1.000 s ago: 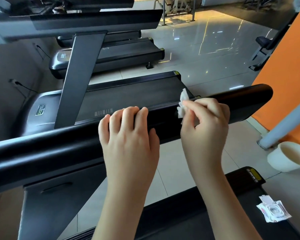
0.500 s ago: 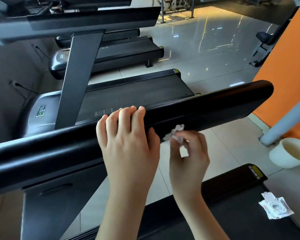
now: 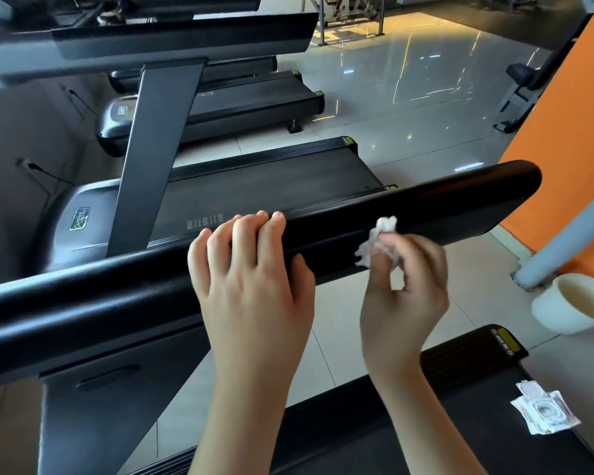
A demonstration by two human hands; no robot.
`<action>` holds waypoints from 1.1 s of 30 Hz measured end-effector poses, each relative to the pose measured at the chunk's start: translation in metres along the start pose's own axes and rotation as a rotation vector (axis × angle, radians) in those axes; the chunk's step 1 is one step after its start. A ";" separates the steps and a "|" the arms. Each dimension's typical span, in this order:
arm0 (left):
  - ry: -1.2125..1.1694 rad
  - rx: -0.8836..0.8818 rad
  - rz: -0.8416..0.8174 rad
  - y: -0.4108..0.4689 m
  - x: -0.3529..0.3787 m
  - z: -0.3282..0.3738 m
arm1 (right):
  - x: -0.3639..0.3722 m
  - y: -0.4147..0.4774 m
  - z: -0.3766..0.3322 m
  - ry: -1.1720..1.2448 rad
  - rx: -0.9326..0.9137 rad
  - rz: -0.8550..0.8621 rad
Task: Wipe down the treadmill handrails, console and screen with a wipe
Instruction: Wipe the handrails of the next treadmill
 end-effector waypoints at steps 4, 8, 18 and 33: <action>-0.001 0.000 0.001 0.000 0.000 0.001 | 0.004 0.014 -0.006 -0.012 -0.010 0.047; -0.006 -0.003 0.001 0.001 0.000 0.001 | 0.011 0.021 -0.025 -0.091 -0.265 -0.148; 0.015 -0.019 -0.079 0.005 -0.001 0.006 | 0.028 0.047 -0.028 -0.107 -0.296 -0.306; -0.011 0.004 -0.011 0.005 0.012 0.022 | -0.011 0.043 0.001 -0.253 -0.159 -0.092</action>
Point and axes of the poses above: each hand's wrist, its own y-axis towards the middle knuckle, its own x-axis out of the palm, z = x × y, the point moved 4 cm from there along y, towards the middle knuckle, and after that the axes turned 7 degrees about z, right-handed, at the moved point
